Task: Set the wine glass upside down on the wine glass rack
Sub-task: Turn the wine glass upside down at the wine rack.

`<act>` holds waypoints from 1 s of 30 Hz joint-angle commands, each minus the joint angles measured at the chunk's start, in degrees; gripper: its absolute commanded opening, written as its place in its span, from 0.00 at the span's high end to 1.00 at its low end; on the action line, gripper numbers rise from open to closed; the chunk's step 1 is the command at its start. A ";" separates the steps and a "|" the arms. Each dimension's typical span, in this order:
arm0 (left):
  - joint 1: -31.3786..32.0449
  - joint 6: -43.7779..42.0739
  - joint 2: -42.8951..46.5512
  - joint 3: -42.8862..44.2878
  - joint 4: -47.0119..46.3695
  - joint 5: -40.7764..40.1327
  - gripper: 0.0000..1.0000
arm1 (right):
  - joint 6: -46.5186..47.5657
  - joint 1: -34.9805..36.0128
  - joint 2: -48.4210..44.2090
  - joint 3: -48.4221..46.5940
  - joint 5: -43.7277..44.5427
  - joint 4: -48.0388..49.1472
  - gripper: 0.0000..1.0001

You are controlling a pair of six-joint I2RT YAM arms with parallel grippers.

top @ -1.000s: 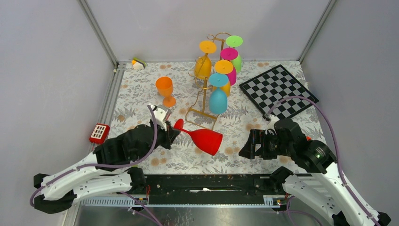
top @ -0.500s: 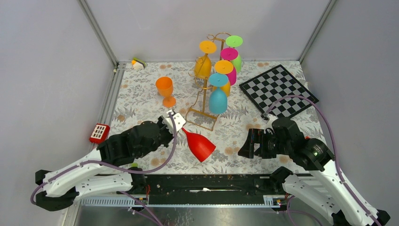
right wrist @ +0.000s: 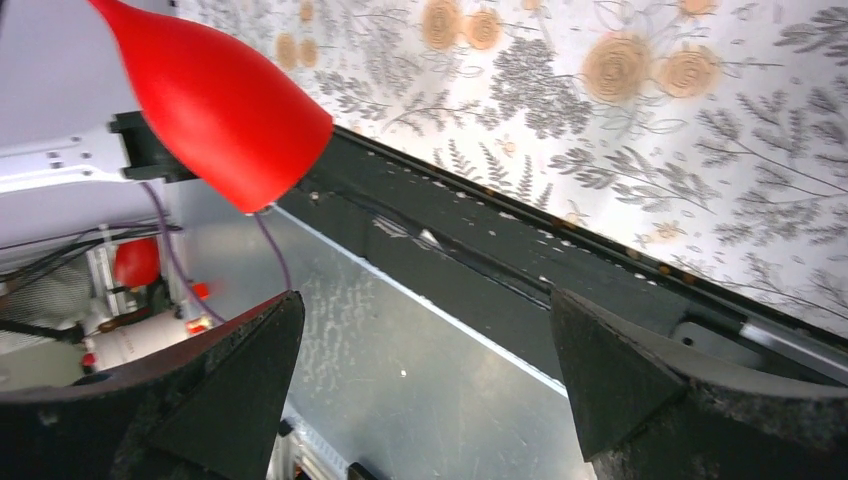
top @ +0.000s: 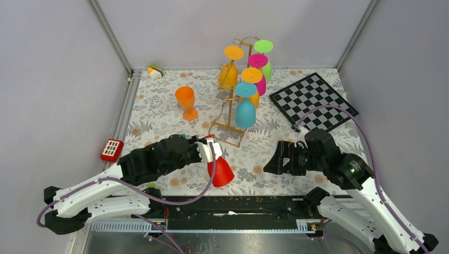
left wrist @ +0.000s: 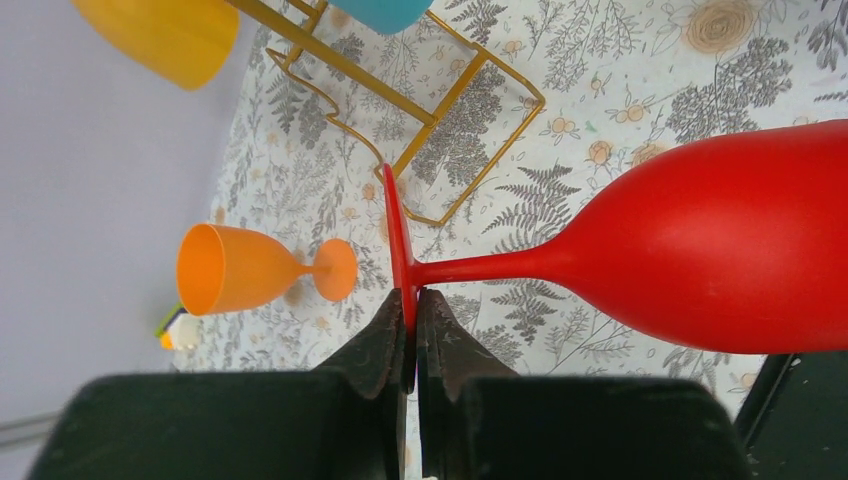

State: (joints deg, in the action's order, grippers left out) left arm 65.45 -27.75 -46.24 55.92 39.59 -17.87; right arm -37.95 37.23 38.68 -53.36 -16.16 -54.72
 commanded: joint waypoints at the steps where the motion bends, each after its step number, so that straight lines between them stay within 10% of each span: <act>1: 0.33 -8.35 0.70 3.52 -1.78 2.95 1.00 | -4.24 0.32 -0.61 0.88 -5.12 6.22 0.00; 16: 6.94 -29.81 3.28 -0.02 -8.02 9.78 1.00 | -22.93 0.26 -2.92 8.94 -18.13 29.07 0.00; 30: 22.77 -48.88 -0.16 -9.21 -28.27 -12.39 1.00 | -41.17 0.28 -2.84 17.89 -26.12 56.26 0.10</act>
State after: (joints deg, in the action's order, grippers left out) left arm 84.86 -68.18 -46.24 48.75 24.49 -21.41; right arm -72.66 37.23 35.24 -36.64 -38.57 -10.92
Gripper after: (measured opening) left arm 0.036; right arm 0.922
